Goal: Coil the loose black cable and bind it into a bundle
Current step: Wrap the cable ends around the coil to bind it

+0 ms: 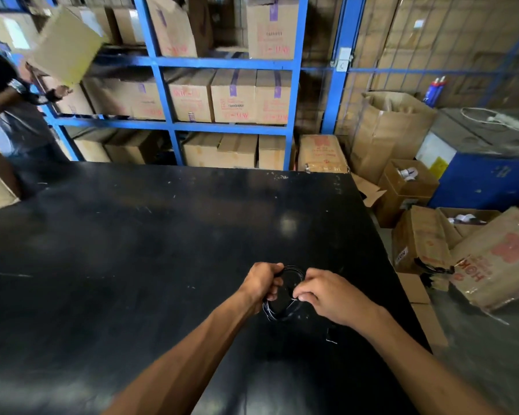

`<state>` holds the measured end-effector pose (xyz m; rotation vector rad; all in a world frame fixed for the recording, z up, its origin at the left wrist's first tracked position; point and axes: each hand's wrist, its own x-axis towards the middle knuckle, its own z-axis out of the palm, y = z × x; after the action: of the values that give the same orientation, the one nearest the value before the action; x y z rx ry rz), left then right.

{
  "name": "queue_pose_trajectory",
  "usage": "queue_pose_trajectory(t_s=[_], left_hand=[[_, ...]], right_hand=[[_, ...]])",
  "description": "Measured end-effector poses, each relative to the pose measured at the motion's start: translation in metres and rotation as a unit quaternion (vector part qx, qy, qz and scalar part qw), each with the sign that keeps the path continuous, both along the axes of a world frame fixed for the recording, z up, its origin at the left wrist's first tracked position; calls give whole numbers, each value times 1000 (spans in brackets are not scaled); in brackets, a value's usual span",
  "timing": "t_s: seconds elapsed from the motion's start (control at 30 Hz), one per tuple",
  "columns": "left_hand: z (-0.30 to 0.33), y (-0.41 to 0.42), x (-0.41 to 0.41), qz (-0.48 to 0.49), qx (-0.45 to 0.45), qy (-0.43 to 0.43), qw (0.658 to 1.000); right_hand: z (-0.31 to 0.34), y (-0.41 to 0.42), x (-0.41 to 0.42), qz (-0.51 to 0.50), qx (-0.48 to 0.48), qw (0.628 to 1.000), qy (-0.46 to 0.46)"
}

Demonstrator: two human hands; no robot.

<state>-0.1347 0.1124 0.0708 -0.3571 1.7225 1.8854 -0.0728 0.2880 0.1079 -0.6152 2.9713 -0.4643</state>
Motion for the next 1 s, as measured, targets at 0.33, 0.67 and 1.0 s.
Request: queue_pose_trajectory(t_s=[0.33, 0.67, 1.0], left_hand=[[25, 3, 21, -10, 61, -21, 998], [36, 8, 23, -55, -35, 147, 987], [38, -6, 20, -182, -124, 231, 948]], right_hand=[[7, -17, 17, -56, 13, 960, 273], [24, -8, 8, -38, -4, 967, 253], [40, 3, -19, -126, -137, 982, -14]])
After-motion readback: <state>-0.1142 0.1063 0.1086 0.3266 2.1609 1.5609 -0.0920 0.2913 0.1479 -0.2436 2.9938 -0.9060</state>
